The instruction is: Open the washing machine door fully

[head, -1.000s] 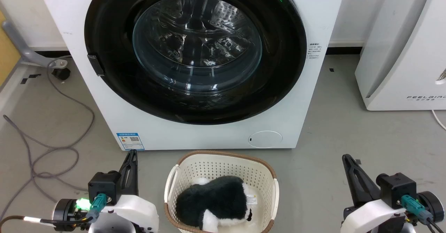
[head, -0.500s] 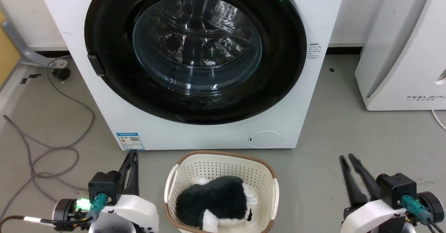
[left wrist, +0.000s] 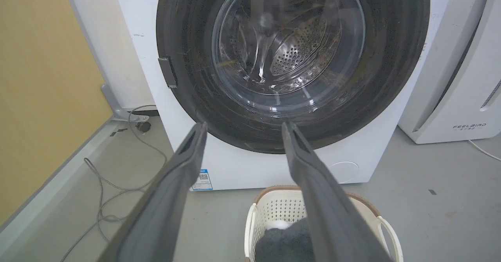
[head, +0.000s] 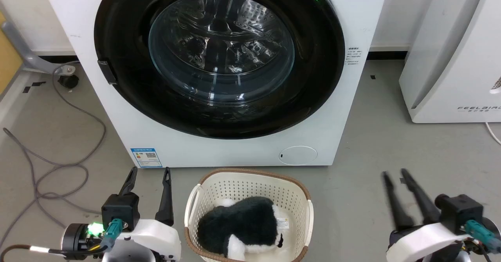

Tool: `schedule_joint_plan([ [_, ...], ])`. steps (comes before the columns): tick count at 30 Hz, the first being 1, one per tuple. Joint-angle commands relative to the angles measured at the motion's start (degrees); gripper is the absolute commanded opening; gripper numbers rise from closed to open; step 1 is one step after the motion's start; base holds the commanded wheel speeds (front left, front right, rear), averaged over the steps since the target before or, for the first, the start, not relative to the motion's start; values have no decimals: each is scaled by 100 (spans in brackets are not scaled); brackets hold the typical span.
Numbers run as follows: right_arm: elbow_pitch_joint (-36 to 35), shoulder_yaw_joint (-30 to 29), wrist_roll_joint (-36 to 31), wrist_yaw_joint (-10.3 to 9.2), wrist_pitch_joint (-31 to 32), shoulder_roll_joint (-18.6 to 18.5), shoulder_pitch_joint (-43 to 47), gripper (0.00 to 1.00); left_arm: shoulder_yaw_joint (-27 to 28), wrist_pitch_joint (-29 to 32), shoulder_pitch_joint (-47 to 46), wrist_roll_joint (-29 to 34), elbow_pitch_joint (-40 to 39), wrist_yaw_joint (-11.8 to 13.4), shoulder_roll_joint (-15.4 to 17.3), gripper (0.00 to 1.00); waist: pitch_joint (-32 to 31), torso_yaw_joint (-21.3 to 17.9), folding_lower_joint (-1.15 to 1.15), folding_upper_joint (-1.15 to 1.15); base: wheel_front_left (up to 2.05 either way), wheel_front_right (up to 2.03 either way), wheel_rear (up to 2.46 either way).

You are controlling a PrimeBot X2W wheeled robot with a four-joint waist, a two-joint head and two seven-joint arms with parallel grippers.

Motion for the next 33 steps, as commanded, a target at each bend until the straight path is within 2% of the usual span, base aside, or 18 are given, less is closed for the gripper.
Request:
schedule_joint_plan([
  [1, -14, -29, 237, 6, -70, 0, -44, 0, -25, -73, -59, -39, 12, 50, 0, 100, 3, 2, 0, 0, 0, 0, 0],
  [5, 60, -43, 917, 7, -118, 0, -84, 0, -48, -120, -76, -47, 16, 95, 0, 100, 16, 5, 0, 0, 0, 0, 0],
  [10, 260, -100, 2242, 8, -140, 0, -242, 0, -76, -180, -116, -52, 14, 143, 0, 100, 57, 12, 0, 0, 0, 0, 0],
  [13, 455, -228, 2757, 9, -44, 0, -404, 0, -93, -216, -148, -49, 10, 165, 0, 100, 99, 24, 0, 0, 0, 0, 0],
  [33, 1512, -872, 4397, 15, 116, -325, -2199, 0, -154, -455, -584, -81, -140, 331, 0, 100, 805, 226, 0, 0, 0, 0, 0],
])
